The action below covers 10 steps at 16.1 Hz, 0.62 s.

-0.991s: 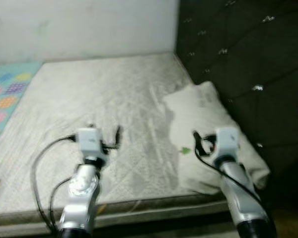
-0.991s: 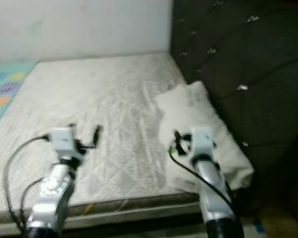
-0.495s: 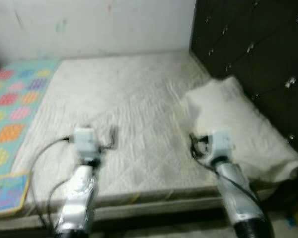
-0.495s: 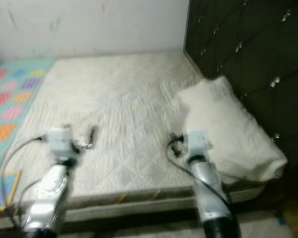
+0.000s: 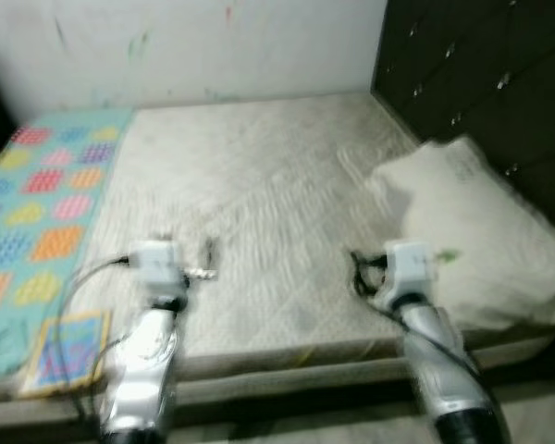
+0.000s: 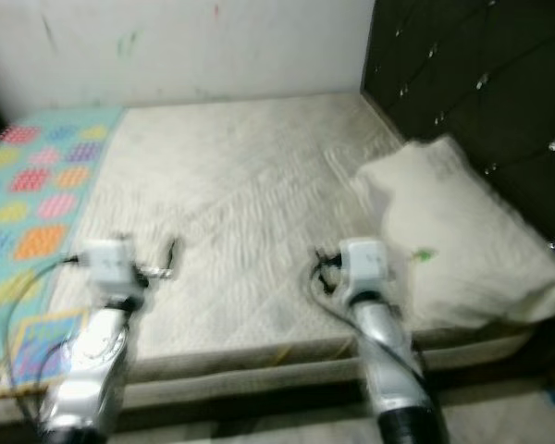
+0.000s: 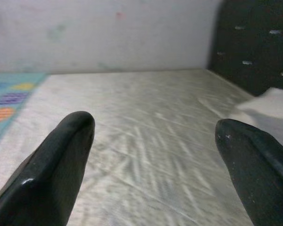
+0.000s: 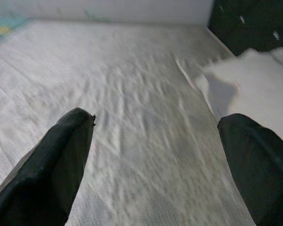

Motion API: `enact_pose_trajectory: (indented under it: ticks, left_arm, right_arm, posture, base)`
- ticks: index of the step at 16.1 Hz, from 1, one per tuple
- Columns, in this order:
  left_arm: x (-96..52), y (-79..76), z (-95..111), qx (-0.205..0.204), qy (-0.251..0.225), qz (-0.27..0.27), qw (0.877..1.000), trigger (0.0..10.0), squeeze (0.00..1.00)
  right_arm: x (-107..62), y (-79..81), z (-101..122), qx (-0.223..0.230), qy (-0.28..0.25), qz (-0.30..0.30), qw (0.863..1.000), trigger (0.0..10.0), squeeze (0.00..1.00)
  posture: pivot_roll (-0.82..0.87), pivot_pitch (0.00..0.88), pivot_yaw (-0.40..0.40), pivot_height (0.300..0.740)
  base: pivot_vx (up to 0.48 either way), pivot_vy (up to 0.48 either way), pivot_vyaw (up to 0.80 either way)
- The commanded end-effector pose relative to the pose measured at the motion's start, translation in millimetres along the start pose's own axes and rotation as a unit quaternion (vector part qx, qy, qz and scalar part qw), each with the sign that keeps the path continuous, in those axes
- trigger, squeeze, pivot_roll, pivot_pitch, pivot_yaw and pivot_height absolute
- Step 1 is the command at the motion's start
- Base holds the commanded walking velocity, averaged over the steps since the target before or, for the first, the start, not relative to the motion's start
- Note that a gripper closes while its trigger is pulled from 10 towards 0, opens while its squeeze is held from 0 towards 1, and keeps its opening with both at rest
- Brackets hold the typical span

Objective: Clean up the room

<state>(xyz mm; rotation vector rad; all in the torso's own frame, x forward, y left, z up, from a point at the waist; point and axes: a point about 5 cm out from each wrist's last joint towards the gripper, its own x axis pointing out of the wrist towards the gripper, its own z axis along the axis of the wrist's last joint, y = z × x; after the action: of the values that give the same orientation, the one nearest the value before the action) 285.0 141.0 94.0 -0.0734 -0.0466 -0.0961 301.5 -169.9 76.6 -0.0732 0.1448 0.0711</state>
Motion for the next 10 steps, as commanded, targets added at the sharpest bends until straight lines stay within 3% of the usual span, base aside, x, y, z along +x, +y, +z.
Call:
enact_pose_trajectory:
  ticks: [1,10]
  left_arm:
    - [-0.6,12.4,1.0,0.015,0.002,0.017,1.000,10.0,0.00]
    - [1.1,14.4,1.2,0.017,-0.001,0.021,1.000,10.0,0.00]
  right_arm:
    - [2.6,7.0,7.6,0.007,-0.017,0.013,1.000,10.0,0.00]
    - [2.9,4.7,9.1,0.008,-0.019,0.017,1.000,10.0,0.00]
  posture:
    - [-0.04,0.000,0.037,0.740]
    - [-0.05,0.000,0.037,0.740]
  base:
    - [0.000,0.480,0.00]
    - [0.000,0.480,0.00]
